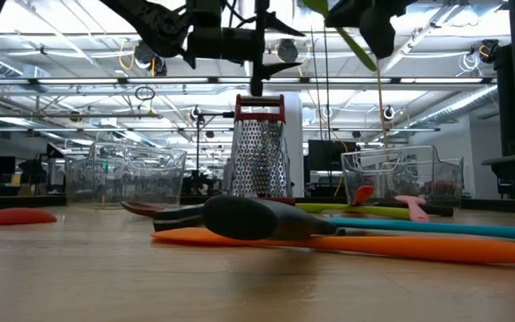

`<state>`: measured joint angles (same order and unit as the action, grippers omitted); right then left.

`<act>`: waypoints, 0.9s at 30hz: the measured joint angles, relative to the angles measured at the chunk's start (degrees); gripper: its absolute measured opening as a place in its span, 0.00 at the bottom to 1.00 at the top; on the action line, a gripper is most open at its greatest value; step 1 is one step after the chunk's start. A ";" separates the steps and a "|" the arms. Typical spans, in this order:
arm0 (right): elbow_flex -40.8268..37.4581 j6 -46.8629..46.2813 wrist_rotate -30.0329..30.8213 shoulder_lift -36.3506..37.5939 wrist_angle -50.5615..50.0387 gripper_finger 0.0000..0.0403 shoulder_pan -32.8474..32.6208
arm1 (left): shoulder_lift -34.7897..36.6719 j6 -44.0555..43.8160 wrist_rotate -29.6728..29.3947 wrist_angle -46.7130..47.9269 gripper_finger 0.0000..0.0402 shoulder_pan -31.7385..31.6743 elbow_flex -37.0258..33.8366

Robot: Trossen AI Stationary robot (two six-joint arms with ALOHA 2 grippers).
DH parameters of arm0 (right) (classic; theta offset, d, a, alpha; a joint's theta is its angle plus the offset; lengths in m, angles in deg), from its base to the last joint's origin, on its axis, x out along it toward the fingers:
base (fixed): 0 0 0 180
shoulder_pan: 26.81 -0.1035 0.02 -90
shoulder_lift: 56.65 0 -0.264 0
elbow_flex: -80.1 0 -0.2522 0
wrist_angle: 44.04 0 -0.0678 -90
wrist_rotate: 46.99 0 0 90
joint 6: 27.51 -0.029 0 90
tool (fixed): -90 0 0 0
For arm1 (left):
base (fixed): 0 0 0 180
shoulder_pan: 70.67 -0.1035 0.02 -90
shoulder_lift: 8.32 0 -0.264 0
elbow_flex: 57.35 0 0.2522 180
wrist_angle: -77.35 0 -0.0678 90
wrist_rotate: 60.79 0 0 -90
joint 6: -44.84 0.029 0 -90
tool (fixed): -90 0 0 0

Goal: Pick & Place Kitchen Items
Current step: Put the green spatula into the bottom transparent bin

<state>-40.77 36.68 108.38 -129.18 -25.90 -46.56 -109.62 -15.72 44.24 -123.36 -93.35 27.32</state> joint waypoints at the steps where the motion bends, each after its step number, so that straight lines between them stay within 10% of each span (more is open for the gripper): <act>1: 0.00 -1.32 1.77 0.56 0.15 0.03 0.00 | 0.00 0.63 0.11 0.01 0.61 -0.50 -0.02; 18: 0.00 -13.09 14.35 12.44 9.89 0.03 -7.27 | 0.93 21.67 4.22 1.29 0.61 0.52 -0.08; 27: 0.00 -27.14 21.90 12.18 10.63 0.03 -13.20 | 7.48 34.61 -8.60 16.54 0.61 11.67 -0.08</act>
<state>-40.77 9.54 130.28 -117.00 -15.27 -59.77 -102.13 18.89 35.64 -106.82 -81.68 27.24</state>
